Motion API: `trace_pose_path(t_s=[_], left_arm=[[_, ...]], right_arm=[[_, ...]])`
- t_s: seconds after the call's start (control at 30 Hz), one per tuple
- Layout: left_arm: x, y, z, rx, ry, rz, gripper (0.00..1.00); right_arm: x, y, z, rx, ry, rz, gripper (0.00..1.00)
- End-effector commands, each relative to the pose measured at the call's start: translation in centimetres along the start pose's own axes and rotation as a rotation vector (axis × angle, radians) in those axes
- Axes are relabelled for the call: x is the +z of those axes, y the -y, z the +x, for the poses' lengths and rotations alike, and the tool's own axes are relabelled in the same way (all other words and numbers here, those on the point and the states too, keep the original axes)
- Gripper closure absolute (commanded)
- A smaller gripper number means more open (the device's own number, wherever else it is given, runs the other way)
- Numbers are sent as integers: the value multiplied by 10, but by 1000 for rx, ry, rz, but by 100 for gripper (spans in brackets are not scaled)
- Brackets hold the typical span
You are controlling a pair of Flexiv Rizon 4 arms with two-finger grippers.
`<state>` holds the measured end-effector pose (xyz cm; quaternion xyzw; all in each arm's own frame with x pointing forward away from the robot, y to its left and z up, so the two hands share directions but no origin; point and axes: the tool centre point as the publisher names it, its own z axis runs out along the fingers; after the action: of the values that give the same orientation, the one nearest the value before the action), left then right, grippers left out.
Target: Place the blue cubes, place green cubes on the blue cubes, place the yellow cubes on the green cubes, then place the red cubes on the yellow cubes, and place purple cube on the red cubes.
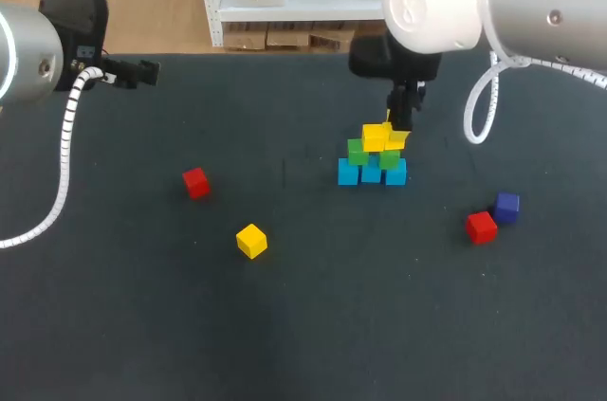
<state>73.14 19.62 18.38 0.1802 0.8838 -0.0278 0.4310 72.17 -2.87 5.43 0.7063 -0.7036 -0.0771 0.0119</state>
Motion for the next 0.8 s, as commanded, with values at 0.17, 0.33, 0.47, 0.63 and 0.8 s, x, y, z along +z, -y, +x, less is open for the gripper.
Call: trace_pose_path(t_s=[0.17,0.33,0.47,0.63,0.8], left_arm=[[1,-1,0,1,0,7,0],[1,-1,0,1,0,7,0],[1,-1,0,1,0,7,0],[1,-1,0,1,0,7,0],[1,-1,0,1,0,7,0]], right_arm=[[1,-2,0,-13,8,-7,93],[0,-4,-1,-24,9,-11,74],[0,-6,-1,-33,14,-14,61],[-2,-8,-1,-38,17,-17,54],[-3,-8,0,-36,18,-20,45]])
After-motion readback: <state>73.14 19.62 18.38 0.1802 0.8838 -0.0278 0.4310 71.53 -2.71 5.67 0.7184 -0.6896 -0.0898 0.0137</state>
